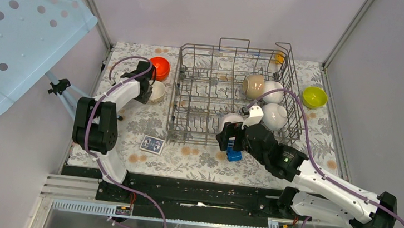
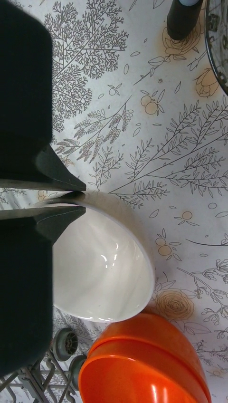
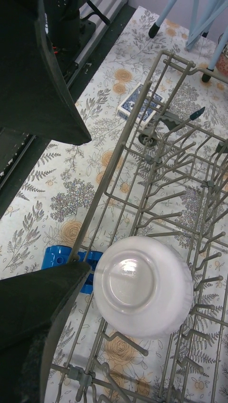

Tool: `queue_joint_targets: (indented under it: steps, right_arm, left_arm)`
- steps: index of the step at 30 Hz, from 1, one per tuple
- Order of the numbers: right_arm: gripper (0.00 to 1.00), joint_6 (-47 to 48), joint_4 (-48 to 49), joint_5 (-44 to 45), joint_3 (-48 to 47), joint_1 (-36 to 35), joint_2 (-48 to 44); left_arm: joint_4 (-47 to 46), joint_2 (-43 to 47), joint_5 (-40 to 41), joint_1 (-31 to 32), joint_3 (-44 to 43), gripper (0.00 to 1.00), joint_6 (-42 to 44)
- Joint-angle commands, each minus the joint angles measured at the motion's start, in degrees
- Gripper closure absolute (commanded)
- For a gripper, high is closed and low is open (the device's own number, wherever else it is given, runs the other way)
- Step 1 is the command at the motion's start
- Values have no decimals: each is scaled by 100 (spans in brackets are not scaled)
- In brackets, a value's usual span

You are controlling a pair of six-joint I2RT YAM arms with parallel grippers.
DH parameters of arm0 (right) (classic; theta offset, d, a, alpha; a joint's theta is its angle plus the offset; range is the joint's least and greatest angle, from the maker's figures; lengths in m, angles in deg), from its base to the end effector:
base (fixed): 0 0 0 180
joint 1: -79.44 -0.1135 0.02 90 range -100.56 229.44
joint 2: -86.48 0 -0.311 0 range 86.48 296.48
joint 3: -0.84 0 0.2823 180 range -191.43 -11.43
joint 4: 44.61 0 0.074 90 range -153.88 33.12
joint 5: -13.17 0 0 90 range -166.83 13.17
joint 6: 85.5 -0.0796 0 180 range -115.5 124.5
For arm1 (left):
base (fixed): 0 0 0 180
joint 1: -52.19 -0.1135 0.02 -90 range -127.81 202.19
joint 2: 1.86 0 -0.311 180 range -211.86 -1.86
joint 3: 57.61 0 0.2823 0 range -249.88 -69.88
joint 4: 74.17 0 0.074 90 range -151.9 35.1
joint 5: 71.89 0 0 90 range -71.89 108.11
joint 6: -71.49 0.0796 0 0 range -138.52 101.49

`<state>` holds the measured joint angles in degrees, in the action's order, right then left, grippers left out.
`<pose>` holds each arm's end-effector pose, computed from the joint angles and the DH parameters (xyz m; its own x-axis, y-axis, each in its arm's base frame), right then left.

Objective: Unload the bowls from the dish rack
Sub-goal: Place the bowl at the center of the board, then pick up the bowl from the dish rack.

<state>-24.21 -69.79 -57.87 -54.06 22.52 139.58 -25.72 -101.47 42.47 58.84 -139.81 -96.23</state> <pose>0.1595 0.1974 0.3118 -0.4924 0.0764 -0.8670 -0.4482 0.8316 0.3279 0.4023 -0.0138 0.2020 -0.1321 -0.8808 -0.4548 -0.8989 0.2999 -0.3196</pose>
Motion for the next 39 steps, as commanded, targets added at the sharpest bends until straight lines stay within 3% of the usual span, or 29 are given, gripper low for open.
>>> queue_joint_targets:
  steps: [1,9,18,21,27,30,39]
  right_arm:
    - [0,-172,-135,31,105,6,-87]
    - [0,-185,-227,47,82,6,-192]
    - [0,-180,-414,64,-62,6,-210]
    - [0,-182,-513,72,-150,7,-224]
    - [0,-114,-639,69,-350,6,-292]
    - [0,-14,-661,19,-471,6,-252]
    - [0,644,-589,596,-1136,6,-38]
  left_arm:
    - [-334,103,122,-33,-21,80,-65]
    - [-471,258,-72,-33,57,66,97]
    - [-551,906,-464,-33,26,37,448]
    - [-637,1260,-765,-33,144,23,529]
    - [-954,2040,-1488,-24,626,13,631]
    - [-1238,2431,-2085,-2,899,2,740]
    - [-1943,3160,-3303,485,1189,1,1806]
